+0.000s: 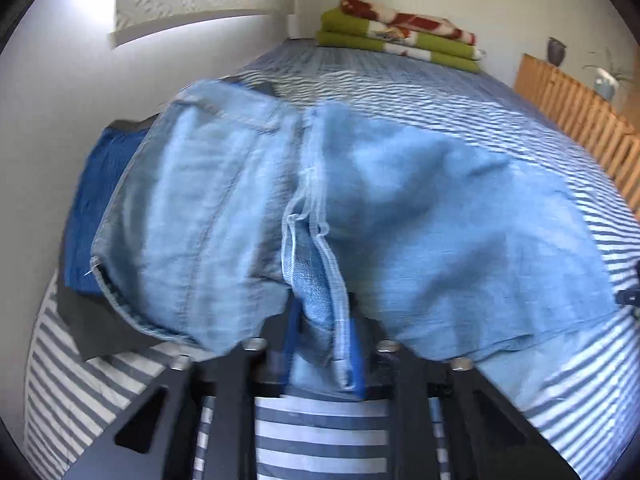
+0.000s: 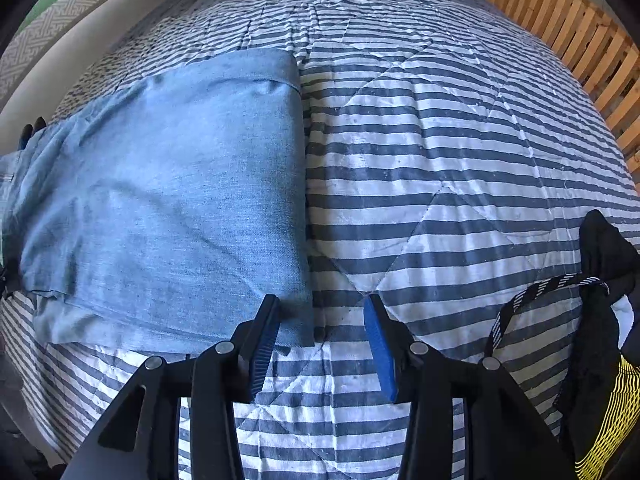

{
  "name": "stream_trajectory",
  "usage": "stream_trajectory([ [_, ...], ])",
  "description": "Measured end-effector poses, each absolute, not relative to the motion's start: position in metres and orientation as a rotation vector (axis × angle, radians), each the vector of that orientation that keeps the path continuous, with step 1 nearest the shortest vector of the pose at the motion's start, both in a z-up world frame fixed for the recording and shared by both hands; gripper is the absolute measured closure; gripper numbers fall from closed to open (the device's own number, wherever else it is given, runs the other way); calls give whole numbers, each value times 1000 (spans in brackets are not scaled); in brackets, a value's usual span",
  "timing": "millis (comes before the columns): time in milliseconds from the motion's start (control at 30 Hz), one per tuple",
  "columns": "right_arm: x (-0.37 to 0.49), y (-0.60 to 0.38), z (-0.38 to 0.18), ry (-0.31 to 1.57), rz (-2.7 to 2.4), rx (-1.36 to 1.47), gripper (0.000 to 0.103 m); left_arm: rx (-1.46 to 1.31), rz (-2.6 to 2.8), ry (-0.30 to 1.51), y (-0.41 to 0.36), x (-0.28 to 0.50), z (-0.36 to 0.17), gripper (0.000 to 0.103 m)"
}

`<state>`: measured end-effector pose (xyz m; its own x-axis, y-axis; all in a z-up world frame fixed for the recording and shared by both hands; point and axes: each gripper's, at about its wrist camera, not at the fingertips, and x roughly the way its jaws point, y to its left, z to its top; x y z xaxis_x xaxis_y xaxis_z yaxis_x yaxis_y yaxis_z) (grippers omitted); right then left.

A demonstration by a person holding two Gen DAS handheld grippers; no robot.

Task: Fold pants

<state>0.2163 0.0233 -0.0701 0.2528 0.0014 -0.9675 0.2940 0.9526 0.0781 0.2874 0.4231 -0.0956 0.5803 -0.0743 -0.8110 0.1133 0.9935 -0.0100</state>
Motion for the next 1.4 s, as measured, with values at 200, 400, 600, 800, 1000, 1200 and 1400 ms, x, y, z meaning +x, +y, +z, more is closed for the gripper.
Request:
stream_trajectory([
  [200,201,1,-67,1295,-195,306,63,-34,-157,895,435,261,-55,83],
  [400,198,-15,-77,1302,-136,397,63,150,97,987,448,269,-84,50],
  [600,207,-4,-91,1296,-70,414,63,111,23,907,437,246,-63,47],
  [800,206,-10,-77,1323,145,444,74,256,-316,868,309,220,-52,41],
  [1000,233,-70,-46,1178,76,536,61,492,-609,884,145,198,-81,41],
  [1200,280,-103,-52,1120,140,551,61,685,-644,862,48,192,-121,41],
  [1400,332,-118,-77,1145,194,661,61,711,-631,856,29,205,-141,68],
])
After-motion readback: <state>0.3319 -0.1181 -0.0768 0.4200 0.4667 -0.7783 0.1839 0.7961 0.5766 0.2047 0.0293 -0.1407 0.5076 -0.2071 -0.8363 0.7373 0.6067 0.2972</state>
